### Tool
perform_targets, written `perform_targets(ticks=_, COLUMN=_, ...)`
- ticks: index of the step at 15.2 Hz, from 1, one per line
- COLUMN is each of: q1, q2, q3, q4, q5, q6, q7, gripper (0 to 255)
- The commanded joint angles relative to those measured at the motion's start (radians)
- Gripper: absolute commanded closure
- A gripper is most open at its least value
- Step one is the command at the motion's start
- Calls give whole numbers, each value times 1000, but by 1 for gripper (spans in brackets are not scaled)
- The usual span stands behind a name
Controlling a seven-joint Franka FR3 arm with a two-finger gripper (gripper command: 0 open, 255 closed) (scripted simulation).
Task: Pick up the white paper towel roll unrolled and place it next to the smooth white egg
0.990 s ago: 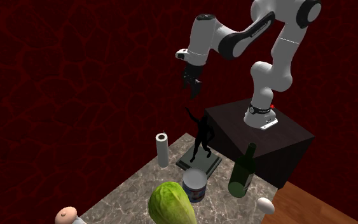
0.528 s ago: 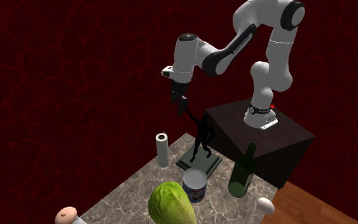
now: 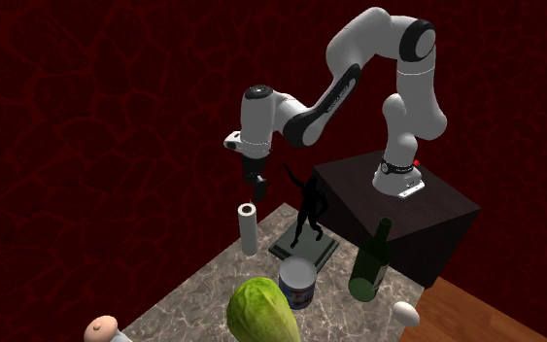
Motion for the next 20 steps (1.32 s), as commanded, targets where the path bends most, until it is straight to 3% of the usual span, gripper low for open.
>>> perform_targets(ticks=1, q1=8, q2=90, q3=3, q4=81, q5=-3, q6=0, q7=6, gripper=0)
perform_targets(ticks=4, q1=16, q2=184, q3=4, q4=171, q5=-3, q6=-5, q7=5, gripper=0)
perform_targets(ticks=11, q1=16, q2=248, q3=-2, q4=164, q5=-12, q6=66, q7=11, gripper=0)
perform_targets(ticks=19, q1=16, q2=248, q3=-2, q4=164, q5=-12, q6=66, q7=11, gripper=0)
perform_targets(ticks=20, q1=16, q2=248, q3=-2, q4=164, q5=-12, q6=66, q7=11, gripper=255)
